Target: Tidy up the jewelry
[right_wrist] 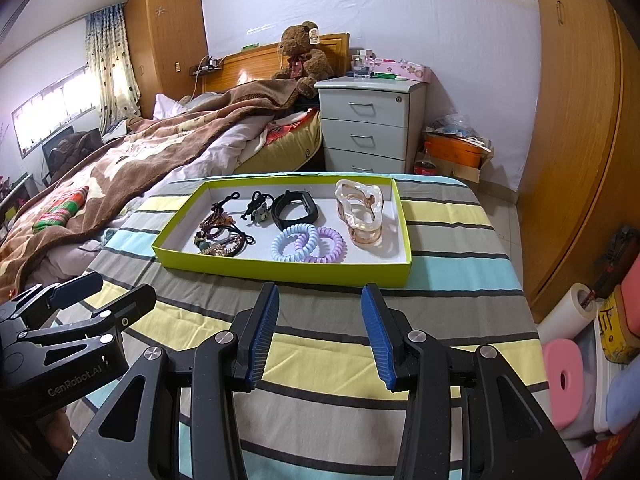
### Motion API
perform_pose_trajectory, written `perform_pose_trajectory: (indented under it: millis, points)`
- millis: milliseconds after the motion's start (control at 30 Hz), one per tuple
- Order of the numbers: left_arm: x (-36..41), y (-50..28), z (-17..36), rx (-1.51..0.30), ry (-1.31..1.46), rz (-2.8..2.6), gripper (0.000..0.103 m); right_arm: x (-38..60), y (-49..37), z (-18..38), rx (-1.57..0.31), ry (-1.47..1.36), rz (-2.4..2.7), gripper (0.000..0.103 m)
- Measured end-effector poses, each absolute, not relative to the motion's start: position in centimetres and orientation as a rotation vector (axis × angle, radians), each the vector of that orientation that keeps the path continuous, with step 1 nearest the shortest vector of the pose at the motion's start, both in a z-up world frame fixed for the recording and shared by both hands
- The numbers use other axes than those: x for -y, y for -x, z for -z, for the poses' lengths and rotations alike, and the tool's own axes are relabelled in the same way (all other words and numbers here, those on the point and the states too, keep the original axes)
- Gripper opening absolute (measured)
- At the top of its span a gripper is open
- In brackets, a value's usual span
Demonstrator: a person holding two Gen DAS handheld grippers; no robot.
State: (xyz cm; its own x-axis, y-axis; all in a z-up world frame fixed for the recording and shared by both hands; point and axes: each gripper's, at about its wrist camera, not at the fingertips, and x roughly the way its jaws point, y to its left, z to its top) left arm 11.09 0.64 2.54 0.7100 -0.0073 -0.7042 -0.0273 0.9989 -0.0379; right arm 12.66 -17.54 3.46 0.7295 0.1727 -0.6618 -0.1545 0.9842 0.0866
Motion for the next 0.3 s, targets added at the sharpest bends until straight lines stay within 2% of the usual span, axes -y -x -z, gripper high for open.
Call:
perform_pose_trajectory:
  millis: [300]
  points:
    - [-0.74,-11.13,-2.32,-0.785,0.046,-0.015,0.077,17.55,-12.68,-3.46,-0.73,-0.027,-0.181,0.044]
